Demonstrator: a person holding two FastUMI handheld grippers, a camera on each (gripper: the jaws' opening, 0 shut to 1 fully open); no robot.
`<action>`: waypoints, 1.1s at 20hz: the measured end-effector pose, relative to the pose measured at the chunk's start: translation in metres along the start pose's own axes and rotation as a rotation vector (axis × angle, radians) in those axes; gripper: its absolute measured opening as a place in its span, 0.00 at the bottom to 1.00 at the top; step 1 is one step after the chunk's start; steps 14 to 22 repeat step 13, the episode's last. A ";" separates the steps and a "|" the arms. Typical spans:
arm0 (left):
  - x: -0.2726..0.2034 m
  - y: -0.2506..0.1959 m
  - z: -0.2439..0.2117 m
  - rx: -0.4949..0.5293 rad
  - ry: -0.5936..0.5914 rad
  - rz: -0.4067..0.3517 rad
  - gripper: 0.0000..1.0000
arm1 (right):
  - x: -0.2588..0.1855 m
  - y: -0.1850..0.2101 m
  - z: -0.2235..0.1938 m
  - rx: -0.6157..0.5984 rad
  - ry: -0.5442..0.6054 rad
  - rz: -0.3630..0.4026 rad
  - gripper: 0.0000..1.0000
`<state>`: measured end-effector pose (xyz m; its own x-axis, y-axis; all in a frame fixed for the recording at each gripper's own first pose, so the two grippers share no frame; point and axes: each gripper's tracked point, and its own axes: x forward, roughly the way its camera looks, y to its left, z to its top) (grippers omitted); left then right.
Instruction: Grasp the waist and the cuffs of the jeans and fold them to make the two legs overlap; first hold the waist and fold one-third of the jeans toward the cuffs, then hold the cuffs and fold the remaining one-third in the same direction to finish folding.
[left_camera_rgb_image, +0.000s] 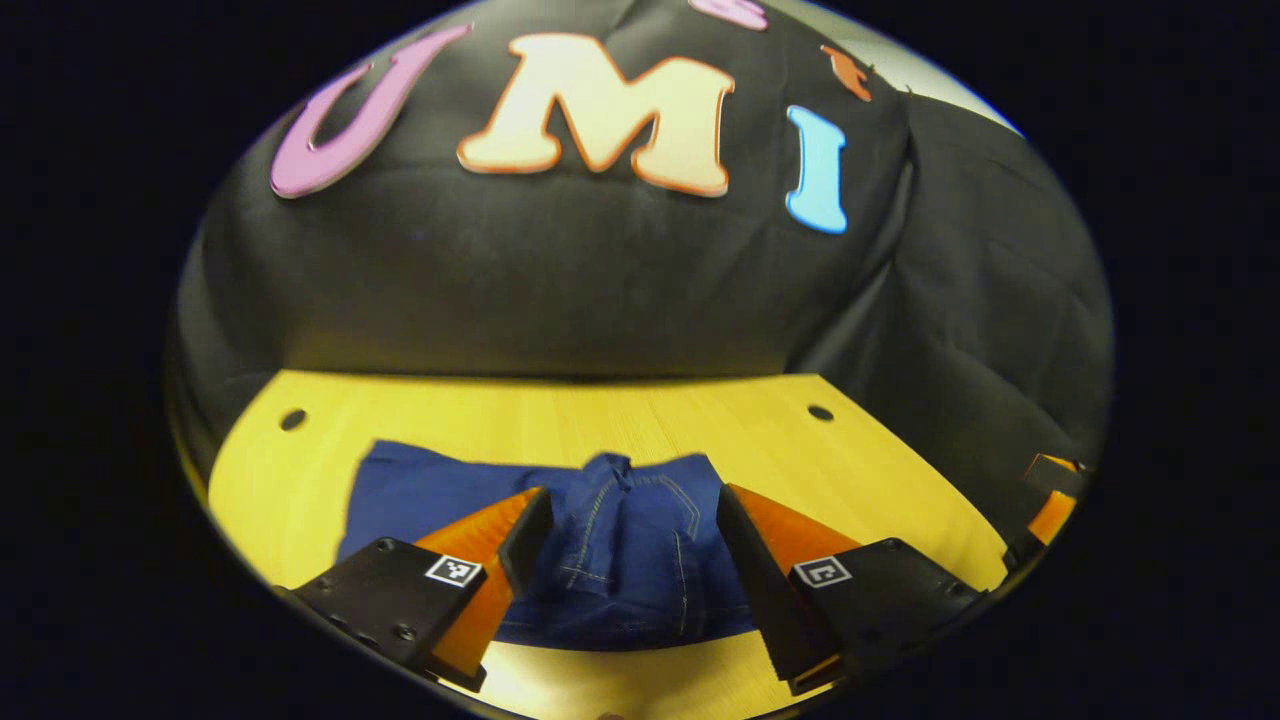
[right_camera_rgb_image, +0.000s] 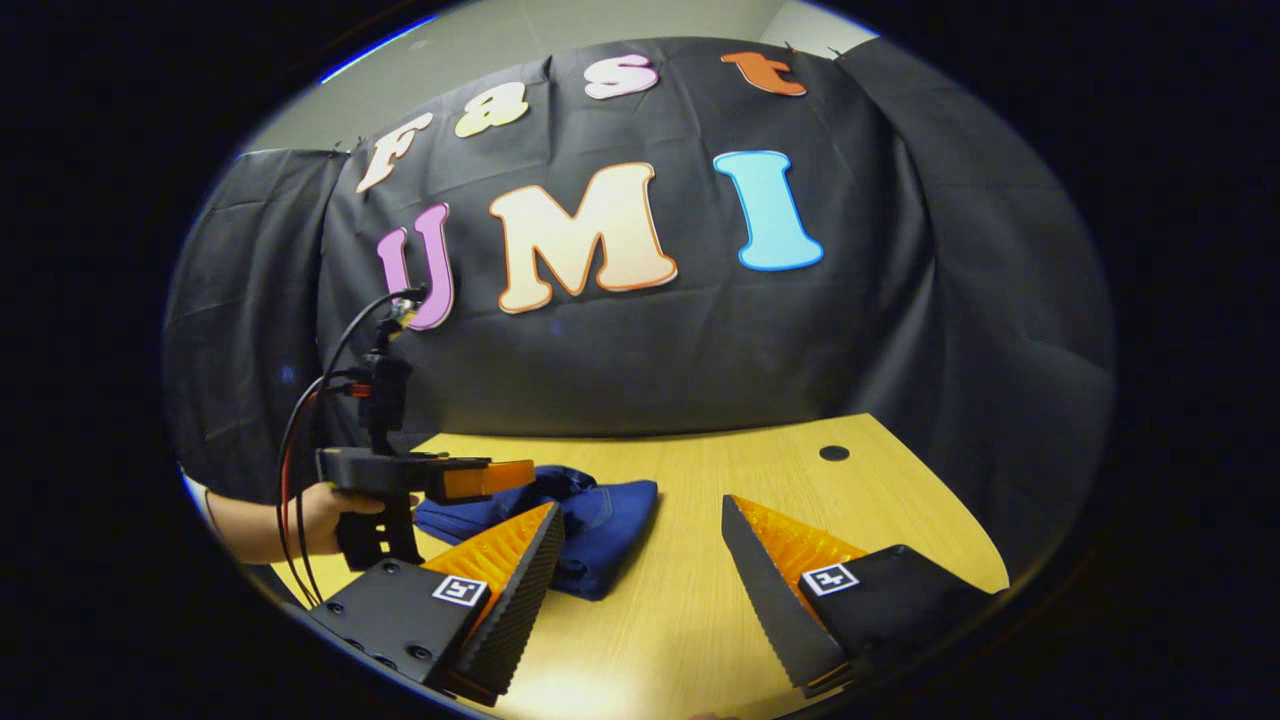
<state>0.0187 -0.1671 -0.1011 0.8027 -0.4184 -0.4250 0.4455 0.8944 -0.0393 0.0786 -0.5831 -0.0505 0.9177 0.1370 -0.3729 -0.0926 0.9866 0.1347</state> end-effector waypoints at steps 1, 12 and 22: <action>-0.022 0.002 0.021 0.031 -0.068 0.023 0.96 | -0.004 0.009 0.016 -0.001 -0.043 0.002 0.98; -0.242 0.029 0.092 0.079 -0.325 0.157 0.96 | -0.083 0.125 0.123 0.048 -0.305 0.061 0.94; -0.252 0.033 0.095 0.070 -0.330 0.163 0.95 | -0.092 0.131 0.129 0.047 -0.321 0.065 0.98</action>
